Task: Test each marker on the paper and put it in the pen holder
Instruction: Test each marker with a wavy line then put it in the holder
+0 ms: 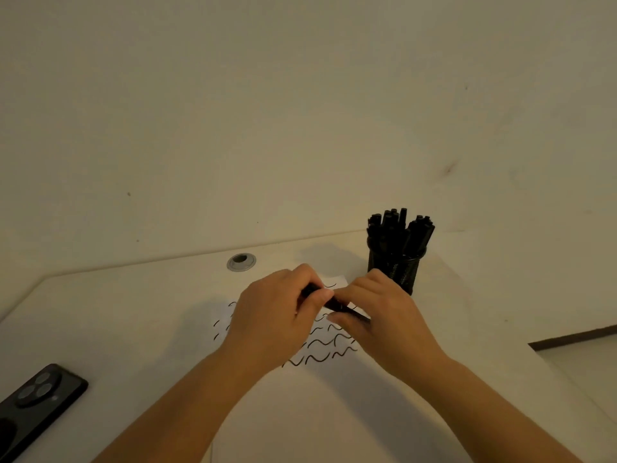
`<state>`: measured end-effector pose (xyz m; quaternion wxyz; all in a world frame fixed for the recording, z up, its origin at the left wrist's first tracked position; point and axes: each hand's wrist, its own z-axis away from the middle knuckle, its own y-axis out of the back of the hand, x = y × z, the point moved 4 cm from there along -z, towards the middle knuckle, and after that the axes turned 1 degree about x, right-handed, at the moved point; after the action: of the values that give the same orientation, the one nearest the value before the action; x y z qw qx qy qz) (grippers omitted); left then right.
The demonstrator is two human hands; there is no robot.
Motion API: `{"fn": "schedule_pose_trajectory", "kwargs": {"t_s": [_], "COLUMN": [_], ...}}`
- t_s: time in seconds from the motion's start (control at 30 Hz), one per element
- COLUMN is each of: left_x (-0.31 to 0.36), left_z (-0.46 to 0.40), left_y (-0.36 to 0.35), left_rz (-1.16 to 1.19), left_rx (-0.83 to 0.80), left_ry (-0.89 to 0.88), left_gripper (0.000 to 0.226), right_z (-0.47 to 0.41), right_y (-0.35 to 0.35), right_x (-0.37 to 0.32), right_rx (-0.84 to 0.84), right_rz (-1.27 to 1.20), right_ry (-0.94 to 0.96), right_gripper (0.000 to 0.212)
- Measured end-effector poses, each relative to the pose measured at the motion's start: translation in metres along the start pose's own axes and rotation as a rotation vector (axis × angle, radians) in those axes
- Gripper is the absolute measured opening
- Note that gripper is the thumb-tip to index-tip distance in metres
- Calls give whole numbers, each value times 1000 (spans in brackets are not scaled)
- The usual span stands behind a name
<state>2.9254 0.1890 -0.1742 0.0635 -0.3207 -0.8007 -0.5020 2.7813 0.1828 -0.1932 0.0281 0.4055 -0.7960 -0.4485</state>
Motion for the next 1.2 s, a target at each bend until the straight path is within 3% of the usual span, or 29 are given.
{"fn": "schedule_pose_trajectory", "kwargs": {"t_s": [0.1,0.2,0.37,0.47,0.6,0.7,0.87,1.07,1.2], "left_x": [26,43,34,14,-1,-3,-2,-3,-2], "left_z": [-17,-29,-47,-57,-69,-74,-83,-95,-99], "left_y": [-8,-24,-65,-98,-136,-155,-165,-173,-171], "left_rz": [-35,75,405,451,470,509,617,606,527], "left_rx": [18,26,56,-2,-147,-179,-147,-112,-77], "left_ry": [-103,-144,98,298,421,433,449,467,477], "left_gripper": [26,22,50,71,90,88,86,93,85], "right_z": [-1,7,16,14,10,5,-7,-20,-30], "right_y": [18,39,79,102,118,118,107,87,67], "right_x": [12,35,84,113,139,150,161,169,165], "right_rx": [1,43,230,313,441,533,617,574,404], "right_rz": [-31,-36,-135,-245,-466,-584,-572,-533,-410], "right_ry": [-50,-145,-384,-523,-641,-665,-688,-699,-656], "right_gripper": [13,11,10,13,14,14,16,15,19]}}
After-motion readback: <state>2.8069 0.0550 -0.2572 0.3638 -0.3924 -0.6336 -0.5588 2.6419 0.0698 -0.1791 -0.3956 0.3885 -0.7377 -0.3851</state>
